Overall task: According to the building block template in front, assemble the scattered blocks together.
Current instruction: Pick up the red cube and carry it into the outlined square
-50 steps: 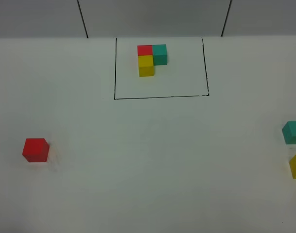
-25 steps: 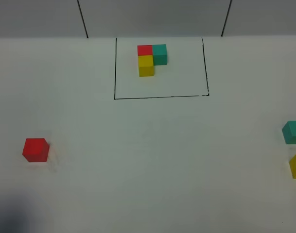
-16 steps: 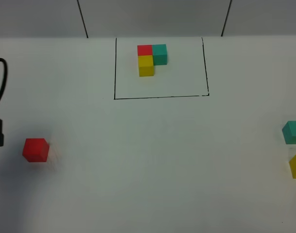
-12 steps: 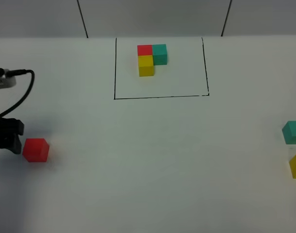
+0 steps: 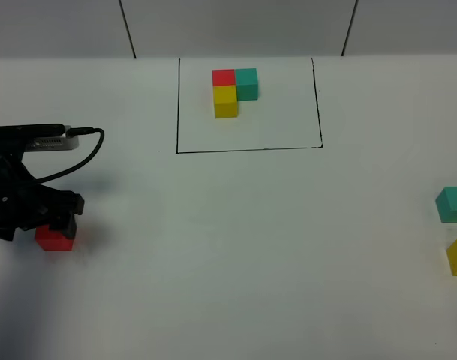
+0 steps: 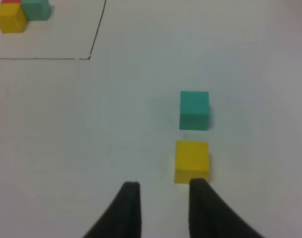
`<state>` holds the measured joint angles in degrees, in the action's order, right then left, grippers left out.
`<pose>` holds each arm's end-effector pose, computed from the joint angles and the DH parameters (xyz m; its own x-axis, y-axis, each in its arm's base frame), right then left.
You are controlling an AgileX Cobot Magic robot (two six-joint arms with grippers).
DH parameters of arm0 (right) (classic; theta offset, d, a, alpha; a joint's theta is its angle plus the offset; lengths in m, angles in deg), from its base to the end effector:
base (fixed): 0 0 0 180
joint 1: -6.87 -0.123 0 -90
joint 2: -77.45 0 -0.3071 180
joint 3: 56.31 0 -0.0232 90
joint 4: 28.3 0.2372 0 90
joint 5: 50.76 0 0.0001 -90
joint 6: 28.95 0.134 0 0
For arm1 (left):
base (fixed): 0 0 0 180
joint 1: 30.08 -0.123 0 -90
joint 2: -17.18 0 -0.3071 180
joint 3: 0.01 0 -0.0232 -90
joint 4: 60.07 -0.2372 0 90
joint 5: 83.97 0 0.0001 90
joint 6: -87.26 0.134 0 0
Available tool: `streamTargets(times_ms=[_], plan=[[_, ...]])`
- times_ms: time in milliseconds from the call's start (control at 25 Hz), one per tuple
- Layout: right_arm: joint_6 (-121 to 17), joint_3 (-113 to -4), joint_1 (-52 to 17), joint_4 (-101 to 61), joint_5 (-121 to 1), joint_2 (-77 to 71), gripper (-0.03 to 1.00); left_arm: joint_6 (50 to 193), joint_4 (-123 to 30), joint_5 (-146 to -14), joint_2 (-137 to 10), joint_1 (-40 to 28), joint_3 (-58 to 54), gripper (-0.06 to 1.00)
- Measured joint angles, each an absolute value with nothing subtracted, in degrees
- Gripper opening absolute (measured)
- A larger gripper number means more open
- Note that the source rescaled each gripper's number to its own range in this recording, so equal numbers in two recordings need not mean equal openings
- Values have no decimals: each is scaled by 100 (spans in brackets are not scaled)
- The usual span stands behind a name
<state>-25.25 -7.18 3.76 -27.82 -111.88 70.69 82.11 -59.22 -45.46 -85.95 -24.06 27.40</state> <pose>-0.0023 0.0009 0.2504 -0.4566 0.0439 -0.8886 -0.0295 0.9975 0.0644 0.2887 -0.0317 0.1540 -0.9821 0.0017 -0.1881 0.0071 0.9996 -0.0283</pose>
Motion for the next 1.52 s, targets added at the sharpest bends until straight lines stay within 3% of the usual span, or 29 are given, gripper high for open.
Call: streamTargets(times_ms=[600,1040,1120,1200,1280,1320,1520], plan=[[-2525,-718,376,-2782,-11188,7069,0,7709,-6162,-5044,-9214,-2387,2734,77],[-2525,-718,376,-2782,-11188,7069,0,7624,-6162,-5208,-9574,-2387,2734,58],[-2525,-718,376,-2782,-11188,7069,0,7624,-6162,-5208,-9618,-2387,2734,54],[-2525,-718,376,-2782,-11188,7069,0,7623,-6162,-5208,-9620,-2387,2734,42],[-2525,-718,376,-2782,-11188,7069,0,7598,-6162,-5202,-9620,-2387,2734,20],[-2525,-718,376,-2782,-11188,7069,0,7586,-6156,-5196,-9620,-2387,2734,3],[-2525,-718,376,-2782,-11188,7069,0,7603,-6156,-5147,-9620,-2387,2734,0]])
